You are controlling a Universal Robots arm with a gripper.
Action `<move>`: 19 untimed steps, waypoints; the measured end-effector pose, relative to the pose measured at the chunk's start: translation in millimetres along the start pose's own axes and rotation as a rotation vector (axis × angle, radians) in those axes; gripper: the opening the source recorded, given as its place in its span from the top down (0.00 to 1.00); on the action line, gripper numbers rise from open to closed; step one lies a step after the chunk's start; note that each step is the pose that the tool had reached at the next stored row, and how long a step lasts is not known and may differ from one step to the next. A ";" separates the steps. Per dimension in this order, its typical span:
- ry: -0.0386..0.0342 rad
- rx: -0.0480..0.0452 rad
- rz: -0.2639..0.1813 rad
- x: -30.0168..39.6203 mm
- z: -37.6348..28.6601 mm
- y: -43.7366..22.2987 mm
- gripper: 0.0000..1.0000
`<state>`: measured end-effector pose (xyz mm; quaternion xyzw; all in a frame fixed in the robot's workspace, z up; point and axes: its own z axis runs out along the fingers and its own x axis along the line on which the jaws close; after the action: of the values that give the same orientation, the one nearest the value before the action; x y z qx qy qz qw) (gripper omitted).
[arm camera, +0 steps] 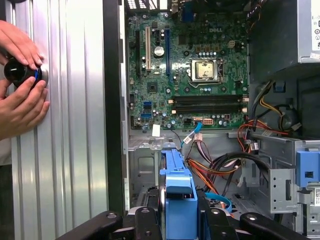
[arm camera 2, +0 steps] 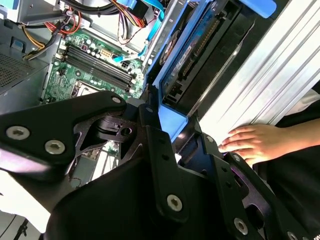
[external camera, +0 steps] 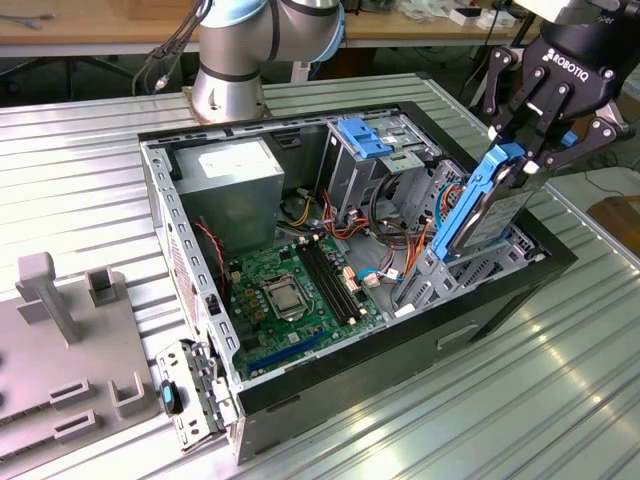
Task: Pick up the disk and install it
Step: 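Insert the disk into the insertion slot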
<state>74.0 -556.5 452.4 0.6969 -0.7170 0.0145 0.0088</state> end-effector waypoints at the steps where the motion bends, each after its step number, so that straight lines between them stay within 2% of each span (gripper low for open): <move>1: 0.0000 0.0000 0.000 0.0 0.6 0.0 0.63; 19: 0.0000 0.0000 0.000 -0.1 15.6 0.1 0.63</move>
<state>74.0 -556.9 436.8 0.6968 -0.7170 0.0145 0.0088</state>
